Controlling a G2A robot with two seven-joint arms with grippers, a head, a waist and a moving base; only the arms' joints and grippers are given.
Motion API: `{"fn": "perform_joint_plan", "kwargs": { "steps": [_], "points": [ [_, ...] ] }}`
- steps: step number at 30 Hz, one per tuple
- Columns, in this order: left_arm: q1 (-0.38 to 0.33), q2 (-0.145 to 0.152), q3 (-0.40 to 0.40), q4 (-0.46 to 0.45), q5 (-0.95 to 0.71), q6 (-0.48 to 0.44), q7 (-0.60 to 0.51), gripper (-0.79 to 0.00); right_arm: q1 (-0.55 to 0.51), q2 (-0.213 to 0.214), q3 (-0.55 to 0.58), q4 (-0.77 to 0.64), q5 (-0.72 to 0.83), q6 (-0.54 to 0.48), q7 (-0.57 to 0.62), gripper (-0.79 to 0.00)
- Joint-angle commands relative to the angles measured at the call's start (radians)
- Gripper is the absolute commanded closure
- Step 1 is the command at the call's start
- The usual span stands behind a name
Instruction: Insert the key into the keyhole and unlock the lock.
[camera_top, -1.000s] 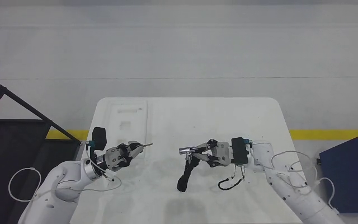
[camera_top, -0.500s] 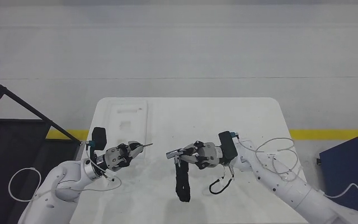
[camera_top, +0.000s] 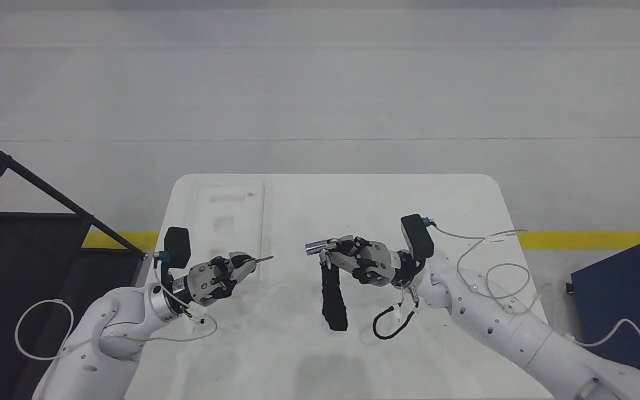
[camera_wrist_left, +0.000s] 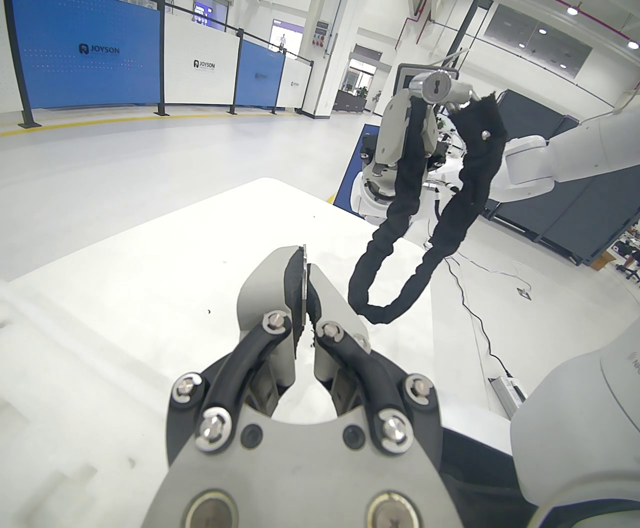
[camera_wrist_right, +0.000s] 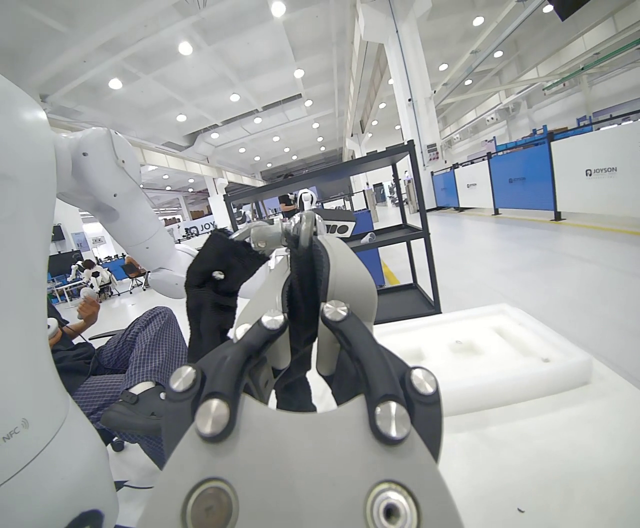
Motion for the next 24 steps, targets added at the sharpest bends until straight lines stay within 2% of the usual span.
{"fn": "perform_joint_plan", "kwargs": {
  "steps": [1, 9, 14, 24],
  "points": [
    [-0.001, 0.000, 0.000, -0.001, 0.000, 0.005, 0.002, 0.000, 0.000, 0.000, 0.000, 0.000, 0.000, 0.000, 0.000, 0.000],
    [-0.010, 0.007, 0.027, -0.089, 0.003, 0.000, 0.152, 0.000, 0.000, 0.000, 0.000, 0.000, 0.000, 0.000, 0.000, 0.000],
    [0.002, 0.037, 0.052, -0.135, 0.152, 0.000, 0.318, 0.000, 0.000, 0.000, 0.000, 0.000, 0.000, 0.000, 0.000, 0.000],
    [0.002, 0.037, 0.052, -0.135, 0.152, 0.000, 0.318, 0.000, 0.000, 0.000, 0.000, 0.000, 0.000, 0.000, 0.000, 0.000]
  ]
}}
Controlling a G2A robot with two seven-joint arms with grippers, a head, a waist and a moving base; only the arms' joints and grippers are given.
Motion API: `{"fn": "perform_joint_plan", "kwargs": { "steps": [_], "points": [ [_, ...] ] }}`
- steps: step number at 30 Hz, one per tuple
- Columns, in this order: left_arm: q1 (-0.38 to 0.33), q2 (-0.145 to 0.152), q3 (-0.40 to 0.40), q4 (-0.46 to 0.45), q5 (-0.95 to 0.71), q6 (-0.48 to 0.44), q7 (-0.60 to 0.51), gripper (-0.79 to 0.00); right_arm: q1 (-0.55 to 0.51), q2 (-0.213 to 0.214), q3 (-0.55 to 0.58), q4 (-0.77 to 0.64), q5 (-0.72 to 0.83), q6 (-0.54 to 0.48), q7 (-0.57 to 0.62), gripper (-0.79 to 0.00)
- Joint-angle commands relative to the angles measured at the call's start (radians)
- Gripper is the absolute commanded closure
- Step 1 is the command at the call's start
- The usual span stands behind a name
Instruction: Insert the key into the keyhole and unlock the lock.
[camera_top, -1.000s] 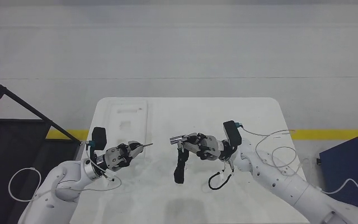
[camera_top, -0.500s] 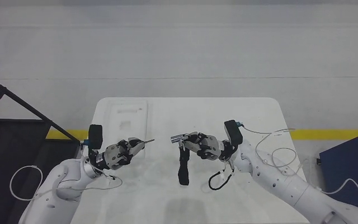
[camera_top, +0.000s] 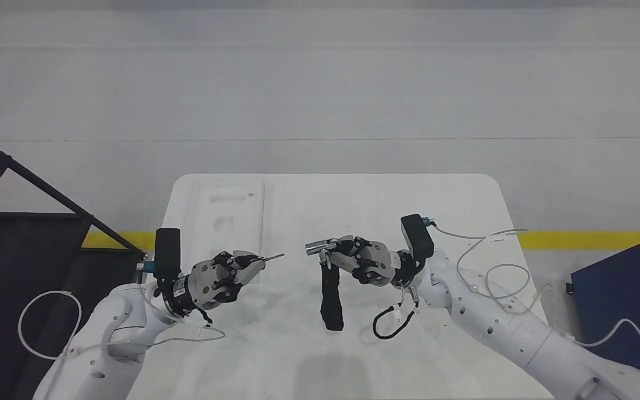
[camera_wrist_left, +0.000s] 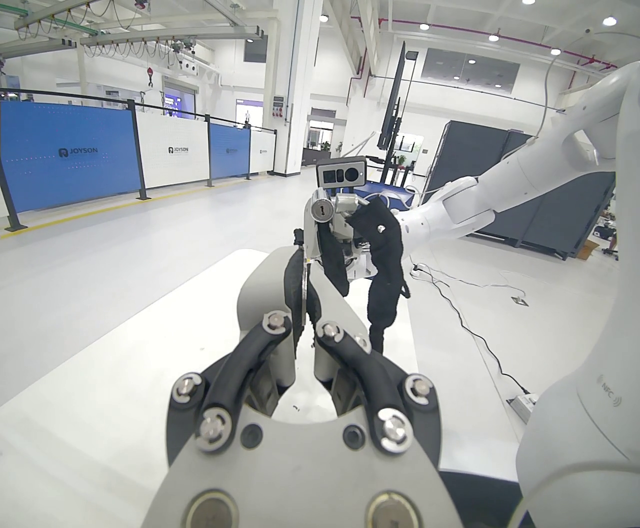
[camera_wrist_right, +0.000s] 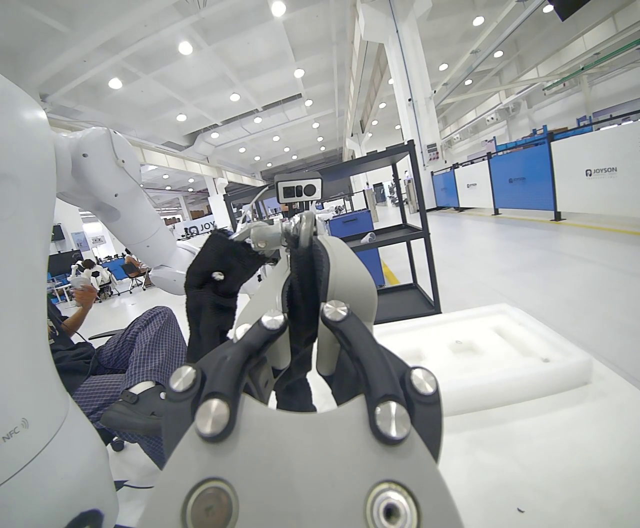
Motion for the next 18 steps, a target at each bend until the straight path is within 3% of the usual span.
{"fn": "perform_joint_plan", "kwargs": {
  "steps": [1, 11, 15, 18],
  "points": [
    [0.000, 0.000, 0.000, 0.000, 0.000, 0.000, 0.000, 0.000, 0.000, 0.000, 0.000, 0.000, 0.000, 0.000, 0.000, 0.000],
    [0.000, 0.000, 0.001, -0.001, -0.004, 0.005, 0.001, 0.000, 0.000, 0.000, 0.000, 0.000, 0.000, 0.000, 0.000, 0.000],
    [-0.009, -0.008, 0.005, -0.013, -0.080, 0.036, 0.051, 0.000, 0.000, 0.000, 0.000, 0.000, 0.000, 0.000, 0.000, 0.000],
    [-0.013, -0.014, 0.019, -0.004, -0.151, 0.000, 0.092, 0.000, 0.000, 0.000, 0.000, 0.000, 0.000, 0.000, 0.000, 0.000]
  ]
}}
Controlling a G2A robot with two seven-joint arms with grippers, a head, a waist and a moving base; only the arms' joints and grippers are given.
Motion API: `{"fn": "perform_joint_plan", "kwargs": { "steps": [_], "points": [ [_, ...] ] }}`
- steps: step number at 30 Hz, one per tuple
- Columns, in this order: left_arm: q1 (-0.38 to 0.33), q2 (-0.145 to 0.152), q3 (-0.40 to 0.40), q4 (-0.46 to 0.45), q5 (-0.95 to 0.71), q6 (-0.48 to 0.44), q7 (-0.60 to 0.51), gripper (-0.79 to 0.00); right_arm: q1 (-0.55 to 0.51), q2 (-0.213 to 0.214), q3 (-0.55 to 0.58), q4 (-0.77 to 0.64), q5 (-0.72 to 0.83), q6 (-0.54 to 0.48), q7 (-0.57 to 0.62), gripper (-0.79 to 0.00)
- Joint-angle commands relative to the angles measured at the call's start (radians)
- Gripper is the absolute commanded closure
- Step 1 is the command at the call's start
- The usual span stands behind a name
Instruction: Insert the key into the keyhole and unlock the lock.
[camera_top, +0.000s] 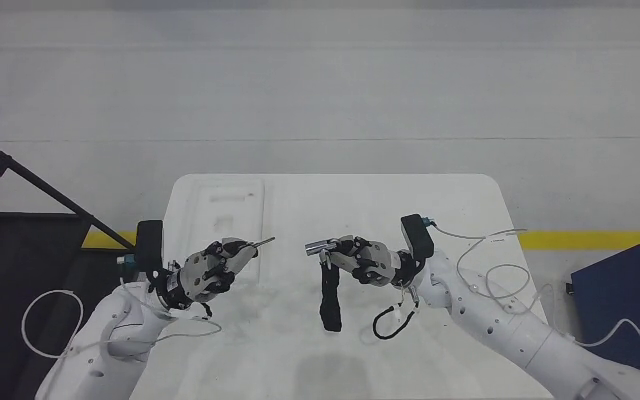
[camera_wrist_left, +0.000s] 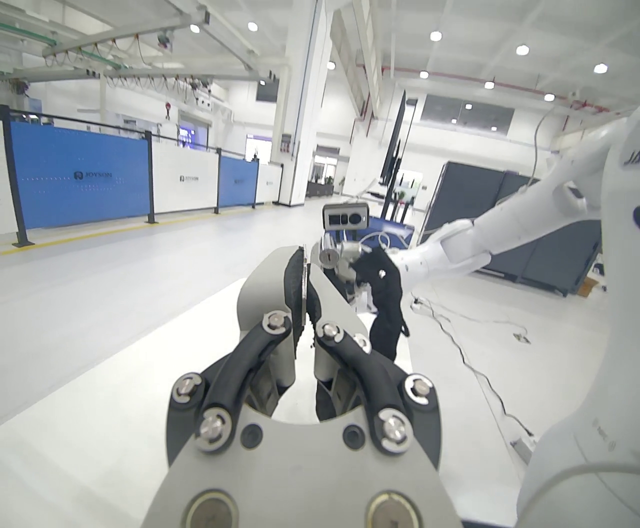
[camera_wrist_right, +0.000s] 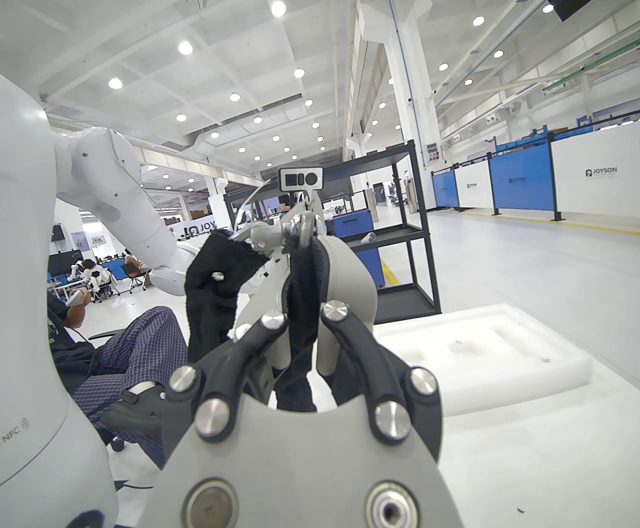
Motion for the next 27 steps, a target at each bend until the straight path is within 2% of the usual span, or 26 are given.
{"fn": "perform_joint_plan", "kwargs": {
  "steps": [1, 12, 16, 27],
  "points": [
    [-0.002, -0.002, 0.012, 0.002, -0.041, -0.018, 0.009, 0.000, 0.000, 0.000, 0.000, 0.000, 0.000, 0.000, 0.000, 0.000],
    [0.013, 0.022, 0.036, -0.007, -0.100, -0.018, -0.070, 0.000, 0.000, 0.000, 0.000, 0.000, 0.000, 0.000, 0.000, 0.000],
    [0.014, 0.033, 0.069, -0.001, -0.148, -0.018, -0.085, 0.000, 0.000, 0.000, 0.000, 0.000, 0.000, 0.000, 0.000, 0.000],
    [-0.045, 0.048, 0.144, 0.034, -0.226, -0.018, -0.157, 0.000, 0.000, 0.000, 0.000, 0.000, 0.000, 0.000, 0.000, 0.000]
  ]
}}
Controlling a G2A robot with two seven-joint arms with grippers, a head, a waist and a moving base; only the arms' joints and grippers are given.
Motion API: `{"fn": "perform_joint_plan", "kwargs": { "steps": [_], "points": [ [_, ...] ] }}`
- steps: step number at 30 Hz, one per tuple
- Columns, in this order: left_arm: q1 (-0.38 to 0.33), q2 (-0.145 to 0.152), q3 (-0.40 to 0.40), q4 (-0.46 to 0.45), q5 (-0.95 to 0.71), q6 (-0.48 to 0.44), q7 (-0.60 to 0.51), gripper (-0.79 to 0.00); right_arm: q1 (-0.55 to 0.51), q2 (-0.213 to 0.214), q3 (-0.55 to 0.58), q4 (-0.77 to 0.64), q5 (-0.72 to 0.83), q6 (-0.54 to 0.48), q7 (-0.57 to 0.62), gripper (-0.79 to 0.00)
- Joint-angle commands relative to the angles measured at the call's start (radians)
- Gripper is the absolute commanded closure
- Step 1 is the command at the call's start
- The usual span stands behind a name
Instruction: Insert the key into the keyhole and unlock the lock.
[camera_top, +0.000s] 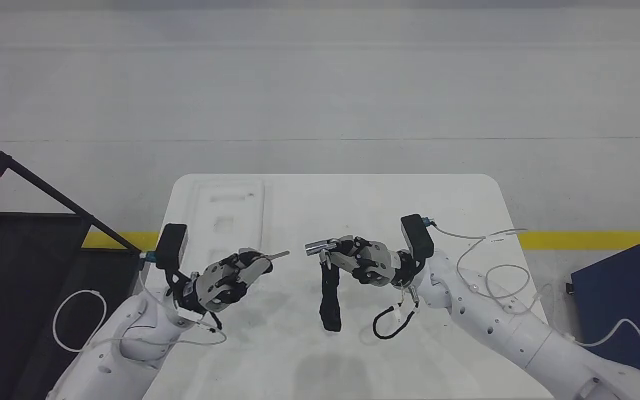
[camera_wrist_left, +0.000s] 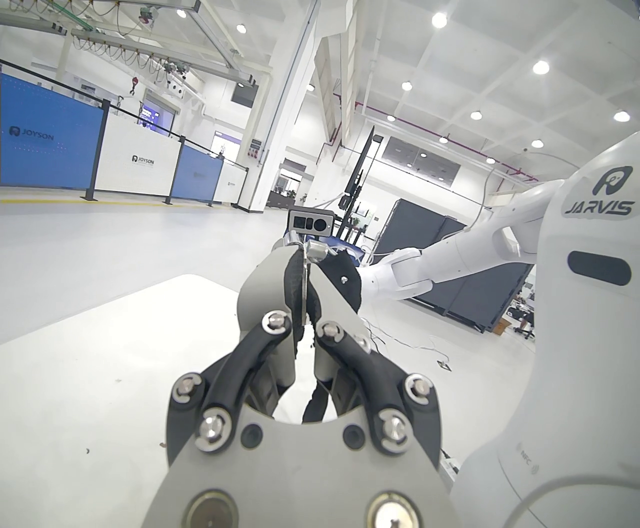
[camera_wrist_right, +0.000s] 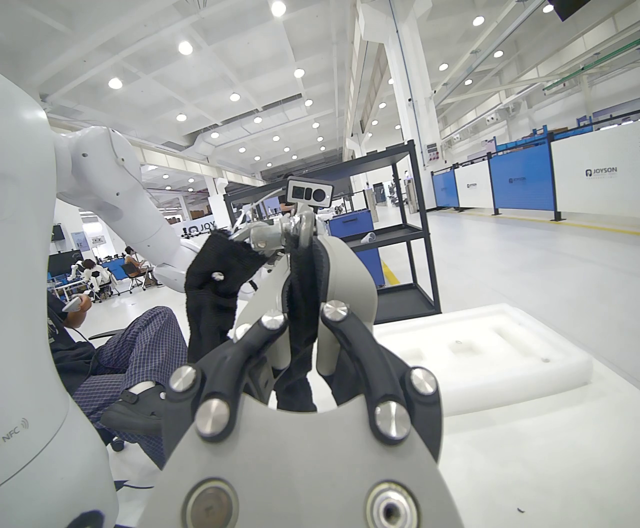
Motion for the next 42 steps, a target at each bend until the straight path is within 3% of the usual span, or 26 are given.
{"fn": "perform_joint_plan", "kwargs": {
  "steps": [1, 24, 29, 42],
  "points": [
    [-0.009, 0.002, 0.004, 0.002, -0.007, 0.000, -0.008, 0.000, 0.000, 0.000, 0.000, 0.000, 0.000, 0.000, 0.000, 0.000],
    [-0.047, 0.002, 0.009, 0.006, -0.008, 0.000, -0.078, 0.000, -0.002, 0.000, 0.001, -0.002, -0.001, 0.006, 0.006, 0.000],
    [-0.042, 0.001, 0.003, -0.001, 0.006, 0.000, -0.072, 0.000, -0.031, -0.002, 0.045, -0.046, -0.001, 0.023, 0.066, 0.000],
    [-0.028, 0.002, -0.007, -0.007, 0.000, 0.000, -0.074, 0.000, -0.098, -0.013, 0.140, -0.045, -0.048, 0.000, 0.091, 0.000]
  ]
}}
